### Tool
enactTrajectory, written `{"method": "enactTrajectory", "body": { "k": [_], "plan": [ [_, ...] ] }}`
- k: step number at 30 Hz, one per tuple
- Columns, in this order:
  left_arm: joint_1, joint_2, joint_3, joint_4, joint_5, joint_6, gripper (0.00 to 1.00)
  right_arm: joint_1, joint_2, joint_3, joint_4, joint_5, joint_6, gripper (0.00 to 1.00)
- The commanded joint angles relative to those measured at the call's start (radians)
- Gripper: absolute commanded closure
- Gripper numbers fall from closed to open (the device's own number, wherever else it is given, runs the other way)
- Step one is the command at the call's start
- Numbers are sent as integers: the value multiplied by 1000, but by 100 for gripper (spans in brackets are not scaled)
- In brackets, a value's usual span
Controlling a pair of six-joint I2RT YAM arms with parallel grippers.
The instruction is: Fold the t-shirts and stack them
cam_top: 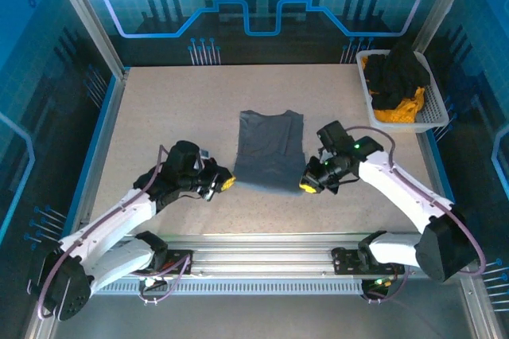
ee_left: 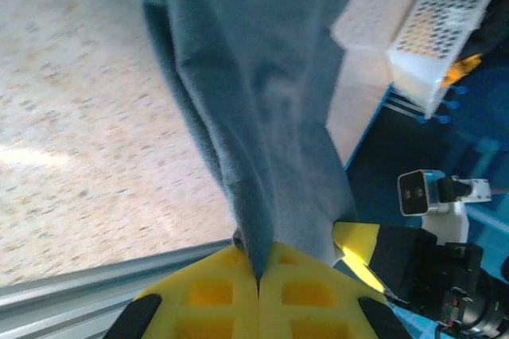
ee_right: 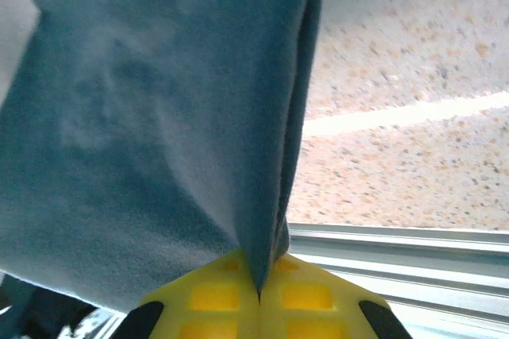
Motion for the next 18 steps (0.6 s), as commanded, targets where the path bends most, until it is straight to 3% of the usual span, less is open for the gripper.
{"method": "enactTrajectory", "body": {
  "k": [1, 9, 18],
  "plan": [
    [10, 55, 116, 8, -72, -6, 100, -46, 35, 140, -108, 33, 14, 100],
    [112, 352, 391, 51, -69, 50, 100, -158, 253, 418, -119, 33, 6, 100],
    [228, 859, 763, 72, -48, 123, 100, -253, 782, 894, -83, 56, -64, 100]
  ]
}}
